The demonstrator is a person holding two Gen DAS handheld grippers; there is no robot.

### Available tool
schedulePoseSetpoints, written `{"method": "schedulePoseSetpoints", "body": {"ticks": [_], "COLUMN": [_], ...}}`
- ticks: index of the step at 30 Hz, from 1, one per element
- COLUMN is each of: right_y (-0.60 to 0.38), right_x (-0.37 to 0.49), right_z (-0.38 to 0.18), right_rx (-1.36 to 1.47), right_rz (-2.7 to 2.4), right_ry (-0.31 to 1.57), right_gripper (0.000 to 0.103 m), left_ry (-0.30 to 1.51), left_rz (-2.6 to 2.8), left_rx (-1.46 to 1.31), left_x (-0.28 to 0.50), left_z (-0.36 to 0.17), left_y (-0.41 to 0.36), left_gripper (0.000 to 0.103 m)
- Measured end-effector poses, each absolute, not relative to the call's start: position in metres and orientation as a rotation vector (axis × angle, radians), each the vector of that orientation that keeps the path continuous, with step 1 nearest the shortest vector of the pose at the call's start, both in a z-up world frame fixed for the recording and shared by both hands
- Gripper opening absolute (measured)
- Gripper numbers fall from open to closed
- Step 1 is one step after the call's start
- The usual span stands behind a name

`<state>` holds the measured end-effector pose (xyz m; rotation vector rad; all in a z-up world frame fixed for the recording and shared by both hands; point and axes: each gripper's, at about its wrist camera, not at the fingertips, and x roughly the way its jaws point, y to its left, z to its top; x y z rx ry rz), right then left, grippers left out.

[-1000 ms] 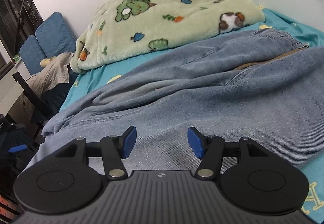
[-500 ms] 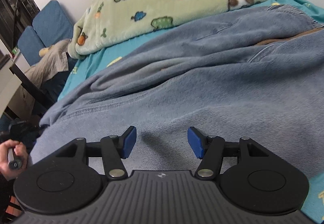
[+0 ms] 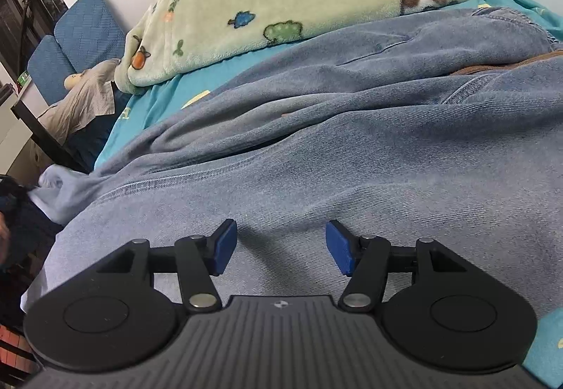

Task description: Fold clothes

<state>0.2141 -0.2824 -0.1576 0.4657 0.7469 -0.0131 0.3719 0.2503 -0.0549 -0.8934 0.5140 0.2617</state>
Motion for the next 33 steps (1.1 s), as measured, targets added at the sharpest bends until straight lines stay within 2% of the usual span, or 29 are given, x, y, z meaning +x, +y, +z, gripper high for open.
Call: {"method": "schedulePoseSetpoints", "body": {"ticks": [4,12,16,20,22,25,33], "right_y": [-0.284,-0.285,-0.284,-0.284,-0.285,-0.287,-0.298], "right_x": [0.212,0.211,0.211,0.211,0.21,0.207,0.196], "right_z": [-0.156,-0.154,-0.153,-0.15,-0.148,-0.144,-0.125], "right_rx": [0.481,0.493,0.485,0.478,0.474,0.474,0.431], "right_rz": [-0.01,-0.008,-0.002,0.004,0.003,0.0,-0.041], "right_ry": [0.741,0.738,0.735,0.726,0.717,0.702,0.648], "right_gripper": [0.06,0.06,0.06,0.06,0.06,0.06,0.06], "left_ry": [0.518,0.675,0.715,0.734,0.728,0.727,0.845], "left_rz": [0.286,0.391,0.384,0.316,0.271,0.2,0.15], "left_rx": [-0.884,-1.011,-1.058,-1.076,-1.077,-1.06,-1.117], "left_x": [0.359,0.325,0.311,0.303,0.294,0.279,0.226], "left_z": [-0.051,-0.142,-0.157,-0.147,-0.135,-0.115,-0.106], "left_y": [0.265,0.287,0.292,0.295,0.293,0.287,0.292], "left_gripper": [0.001,0.001,0.004,0.015,0.03,0.04,0.046]}}
